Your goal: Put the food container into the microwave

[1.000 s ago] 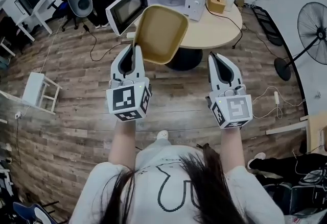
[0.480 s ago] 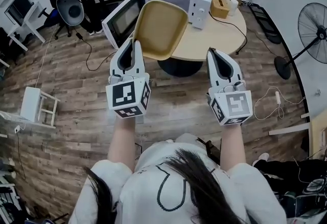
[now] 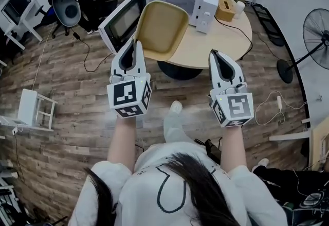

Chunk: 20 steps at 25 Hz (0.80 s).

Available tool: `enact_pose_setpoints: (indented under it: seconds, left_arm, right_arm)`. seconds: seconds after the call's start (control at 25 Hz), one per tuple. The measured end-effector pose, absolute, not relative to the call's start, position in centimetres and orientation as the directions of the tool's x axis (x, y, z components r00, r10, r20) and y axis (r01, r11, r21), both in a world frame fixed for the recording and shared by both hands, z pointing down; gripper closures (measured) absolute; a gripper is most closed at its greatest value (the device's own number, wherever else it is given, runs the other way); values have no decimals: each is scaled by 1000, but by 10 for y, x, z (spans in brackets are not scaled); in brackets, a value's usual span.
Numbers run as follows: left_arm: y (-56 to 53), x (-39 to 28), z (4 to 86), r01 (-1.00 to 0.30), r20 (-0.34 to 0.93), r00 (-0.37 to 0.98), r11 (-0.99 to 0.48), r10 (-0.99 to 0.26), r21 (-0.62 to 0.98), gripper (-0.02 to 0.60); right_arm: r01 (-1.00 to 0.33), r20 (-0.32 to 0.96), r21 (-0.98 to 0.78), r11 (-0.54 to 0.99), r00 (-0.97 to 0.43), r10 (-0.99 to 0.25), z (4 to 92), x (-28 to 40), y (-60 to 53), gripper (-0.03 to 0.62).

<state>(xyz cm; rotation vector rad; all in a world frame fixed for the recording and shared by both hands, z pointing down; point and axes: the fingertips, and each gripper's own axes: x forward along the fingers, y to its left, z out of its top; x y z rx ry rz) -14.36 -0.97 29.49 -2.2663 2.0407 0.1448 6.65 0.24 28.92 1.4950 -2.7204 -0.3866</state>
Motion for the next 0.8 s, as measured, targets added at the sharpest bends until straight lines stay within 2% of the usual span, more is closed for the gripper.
enact_pose_setpoints:
  seconds: [0.8]
  left_arm:
    - [-260, -156, 315, -994, -37, 110, -110, -993, -5, 558]
  right_arm:
    - [-848, -89, 150, 508, -523, -847, 302, 57, -250, 563]
